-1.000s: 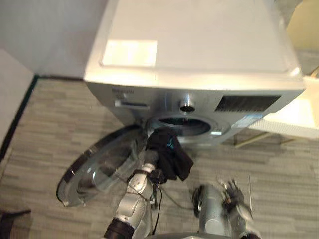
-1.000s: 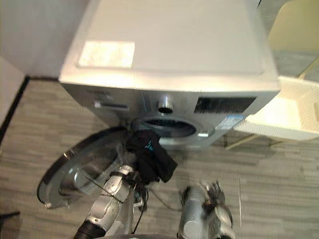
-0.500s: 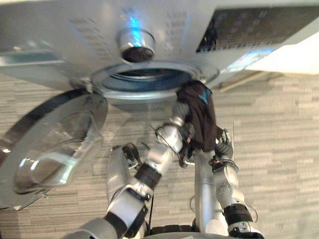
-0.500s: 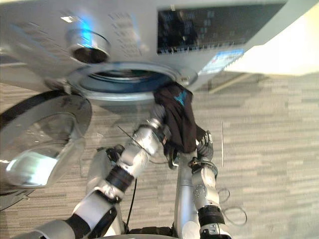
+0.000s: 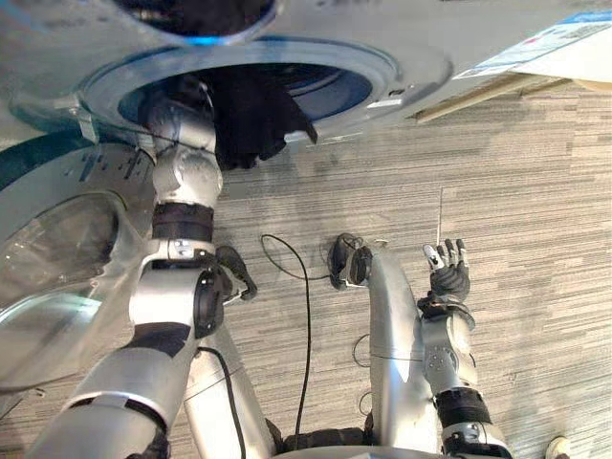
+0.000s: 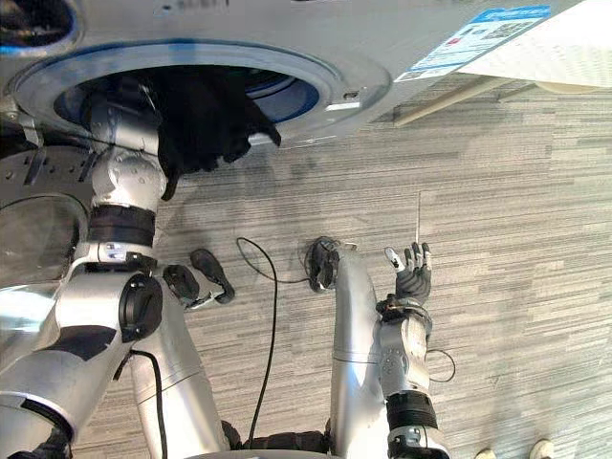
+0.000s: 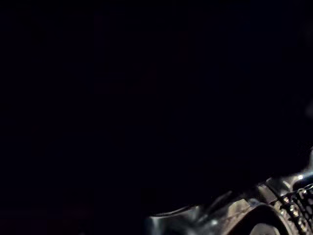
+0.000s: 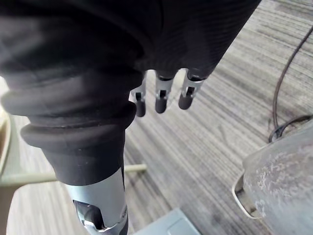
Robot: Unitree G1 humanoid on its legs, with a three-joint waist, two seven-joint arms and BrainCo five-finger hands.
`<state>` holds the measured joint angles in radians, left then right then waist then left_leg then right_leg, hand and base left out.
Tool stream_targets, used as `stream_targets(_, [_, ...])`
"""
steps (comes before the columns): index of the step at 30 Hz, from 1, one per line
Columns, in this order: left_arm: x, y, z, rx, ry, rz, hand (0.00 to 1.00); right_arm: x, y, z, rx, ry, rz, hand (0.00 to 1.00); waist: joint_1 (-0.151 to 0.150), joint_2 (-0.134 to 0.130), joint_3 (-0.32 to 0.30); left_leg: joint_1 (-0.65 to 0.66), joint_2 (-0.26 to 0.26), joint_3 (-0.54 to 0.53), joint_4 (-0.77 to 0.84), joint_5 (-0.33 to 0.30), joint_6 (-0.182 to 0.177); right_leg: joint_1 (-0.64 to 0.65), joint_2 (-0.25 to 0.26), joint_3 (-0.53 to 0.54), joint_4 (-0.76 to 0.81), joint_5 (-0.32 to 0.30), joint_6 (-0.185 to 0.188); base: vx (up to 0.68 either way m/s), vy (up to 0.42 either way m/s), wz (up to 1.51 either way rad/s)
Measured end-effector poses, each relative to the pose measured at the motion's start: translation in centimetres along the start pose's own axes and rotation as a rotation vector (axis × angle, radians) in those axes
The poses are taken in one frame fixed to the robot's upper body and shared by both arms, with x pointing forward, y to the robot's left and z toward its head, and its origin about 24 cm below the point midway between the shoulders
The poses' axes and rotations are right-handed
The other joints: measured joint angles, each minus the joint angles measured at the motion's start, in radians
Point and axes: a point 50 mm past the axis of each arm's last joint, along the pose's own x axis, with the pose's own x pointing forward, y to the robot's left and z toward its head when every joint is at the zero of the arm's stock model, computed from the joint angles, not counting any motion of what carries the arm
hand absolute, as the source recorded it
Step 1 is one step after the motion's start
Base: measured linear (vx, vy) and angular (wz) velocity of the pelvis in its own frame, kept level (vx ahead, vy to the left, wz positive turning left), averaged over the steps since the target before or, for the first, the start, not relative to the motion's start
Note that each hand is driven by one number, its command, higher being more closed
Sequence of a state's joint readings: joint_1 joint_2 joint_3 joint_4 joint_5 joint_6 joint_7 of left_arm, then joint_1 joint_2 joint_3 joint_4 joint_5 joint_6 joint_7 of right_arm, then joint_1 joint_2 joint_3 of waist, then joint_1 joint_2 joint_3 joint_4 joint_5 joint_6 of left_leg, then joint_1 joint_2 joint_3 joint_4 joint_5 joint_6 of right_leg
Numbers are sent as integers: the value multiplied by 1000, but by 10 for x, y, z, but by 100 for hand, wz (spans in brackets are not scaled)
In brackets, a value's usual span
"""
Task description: Pick up the laundry basket with both hands and put the clothes into the washing machine.
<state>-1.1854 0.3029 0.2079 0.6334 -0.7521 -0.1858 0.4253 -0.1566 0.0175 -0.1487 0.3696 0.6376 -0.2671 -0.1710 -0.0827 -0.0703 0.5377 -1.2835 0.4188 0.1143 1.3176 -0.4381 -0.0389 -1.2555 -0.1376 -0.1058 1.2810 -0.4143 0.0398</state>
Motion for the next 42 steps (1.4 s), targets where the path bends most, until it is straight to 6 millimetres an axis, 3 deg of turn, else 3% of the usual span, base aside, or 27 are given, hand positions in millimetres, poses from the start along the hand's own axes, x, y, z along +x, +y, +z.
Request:
stream_targets(1, [1,-5,4,-12,-9,-7,100,0,-1,0,-2,0,-3,0,-1,0,0,-5,0,-1,4,0,0,-4,0,0,3,0,0,-47,-47,-1])
stream_targets(3, [3,-34,29,-64,-88,-75,100,-2,-10,-3,-2,22,-29,0,-2,0,0,-15,-1,-3,13,0,1,-10,-3,-1,13,0,0,-32,-54,3])
stream_targets(5, [0,-58,40,-92,-127,-146,100,-6,-17,-6,-5,41,-44,0,-1,0,0,-15,-2,-3,16,0,1,-9,-6,-2,15,0,0,-18,-46,3])
stream_targets(10, [-23,-112,32,-15,-135,-357,100,-8,-29,-7,-35,62,-52,0,-14,0,0,-17,-17,-3,32,-1,4,-7,-22,0,27,0,-1,-30,-39,6])
stream_targets(14, [-33,-125,24,135,-171,-421,100,-12,-38,-8,-40,73,-63,0,-14,0,0,-17,-17,-1,56,-10,20,-7,-24,6,42,0,-1,-40,-36,-1])
stream_targets(16, [-34,-125,26,307,-271,-412,100,-14,-42,-9,-33,78,-76,0,-15,0,0,-17,-17,1,61,-13,26,-8,-24,11,43,0,-1,-37,-46,0])
stream_targets(17, [-35,-124,26,564,-405,-409,100,-18,-48,-10,-20,82,-88,0,-13,0,0,-18,-18,5,65,-17,33,-8,-24,13,44,0,-1,-32,-46,2])
stream_targets(19, [-35,-124,26,694,-481,-424,100,-20,-51,-12,-6,87,-98,0,-14,0,0,-18,-19,7,68,-19,35,-8,-26,15,44,0,-1,-23,-38,0])
stream_targets(20, [-36,-124,25,890,-590,-436,100,-21,-56,-16,5,93,-115,0,-15,0,0,-18,-20,14,73,-20,37,-10,-29,21,44,0,-1,-16,-32,-2])
stream_targets(22, [-38,-125,23,974,-637,-451,100,-22,-58,-16,3,95,-122,0,-15,0,0,-18,-22,18,77,-20,38,-12,-33,24,46,0,0,-17,-37,0])
stream_targets(23, [-40,-126,19,1109,-712,-473,0,-23,-60,-18,2,102,-130,0,-17,0,0,-18,-22,21,79,-22,40,-11,-37,24,46,0,0,-18,-38,1])
stream_targets(25, [-43,-123,11,1427,-896,-549,0,-23,-63,-20,20,109,-142,0,-17,0,0,-19,-24,23,79,-24,44,-11,-39,24,43,0,0,-23,-43,1])
stream_targets(28, [-44,-124,1,1718,-1036,-630,0,-24,-62,-22,27,116,-126,0,-22,-1,-1,-19,-23,26,77,-25,47,-11,-37,26,36,4,6,-38,-58,-3])
stream_targets(31, [-30,-127,3,1895,-1011,-604,0,-23,-57,-25,52,125,-100,0,-39,-2,-1,-18,-17,29,66,-25,47,-12,-27,28,16,19,15,-64,-61,-16])
stream_targets(33, [-16,-130,14,1870,-887,-503,0,-24,-54,-26,63,130,-85,0,-44,-4,-3,-15,-3,36,55,-25,47,-16,-7,33,-7,41,15,-90,-56,-32])
stream_targets(35, [-4,-124,21,1725,-691,-394,0,-24,-51,-26,72,126,-77,0,-45,-5,-3,-13,7,40,47,-25,47,-18,4,37,-24,58,17,-80,-49,-26])
stream_targets(37, [8,-110,13,1424,-363,-350,0,-26,-50,-30,83,148,-94,0,-47,-11,-6,-13,20,39,41,-25,47,-18,17,33,-38,68,18,-86,-72,-17])
stream_targets(42, [6,-95,-16,986,13,-385,0,-29,-54,-33,111,180,-143,0,-42,-12,-7,-14,20,38,35,-25,47,-18,17,29,-43,69,18,-52,-75,-1])
